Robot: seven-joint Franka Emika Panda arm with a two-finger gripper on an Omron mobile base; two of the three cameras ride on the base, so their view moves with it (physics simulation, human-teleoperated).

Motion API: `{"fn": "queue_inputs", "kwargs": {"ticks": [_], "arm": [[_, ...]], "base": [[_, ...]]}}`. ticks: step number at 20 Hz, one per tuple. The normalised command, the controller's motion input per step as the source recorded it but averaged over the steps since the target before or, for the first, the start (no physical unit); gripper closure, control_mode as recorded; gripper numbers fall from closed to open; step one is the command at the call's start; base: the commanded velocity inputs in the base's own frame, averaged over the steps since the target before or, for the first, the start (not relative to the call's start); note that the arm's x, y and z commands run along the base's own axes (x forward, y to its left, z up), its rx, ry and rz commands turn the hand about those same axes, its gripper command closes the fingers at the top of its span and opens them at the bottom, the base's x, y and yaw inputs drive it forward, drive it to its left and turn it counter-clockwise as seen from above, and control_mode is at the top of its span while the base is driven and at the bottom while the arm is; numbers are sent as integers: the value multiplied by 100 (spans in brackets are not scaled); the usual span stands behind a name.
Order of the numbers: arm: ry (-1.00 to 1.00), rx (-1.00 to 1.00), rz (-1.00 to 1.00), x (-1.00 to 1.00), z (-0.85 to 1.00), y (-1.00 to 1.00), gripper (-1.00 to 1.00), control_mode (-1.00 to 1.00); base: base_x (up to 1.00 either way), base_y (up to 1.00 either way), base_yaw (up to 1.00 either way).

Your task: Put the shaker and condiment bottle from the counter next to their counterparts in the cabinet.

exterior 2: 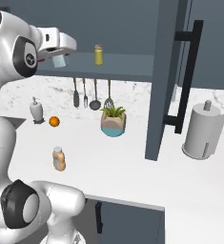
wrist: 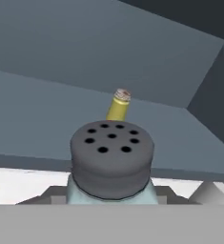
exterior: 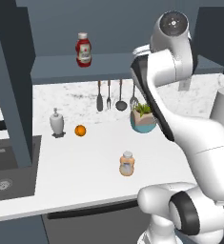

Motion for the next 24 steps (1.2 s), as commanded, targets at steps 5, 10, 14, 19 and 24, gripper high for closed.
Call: {"fn": "queue_inputs", "kwargs": {"ticks": [5,10,14,19,24], "arm": [[-6,11,-32,28,2,29,100,-100],[1,21,-15,16,0,-5,100,-100],[0,15,0,29,0,-28,100,-100],[-6,0,0,48,-5,-29,100,-100],[0,0,0,5,-2,0,100,-100]], "base": [[0,0,0],[0,0,0],[0,0,0],[0,0,0],[0,0,0]]}}
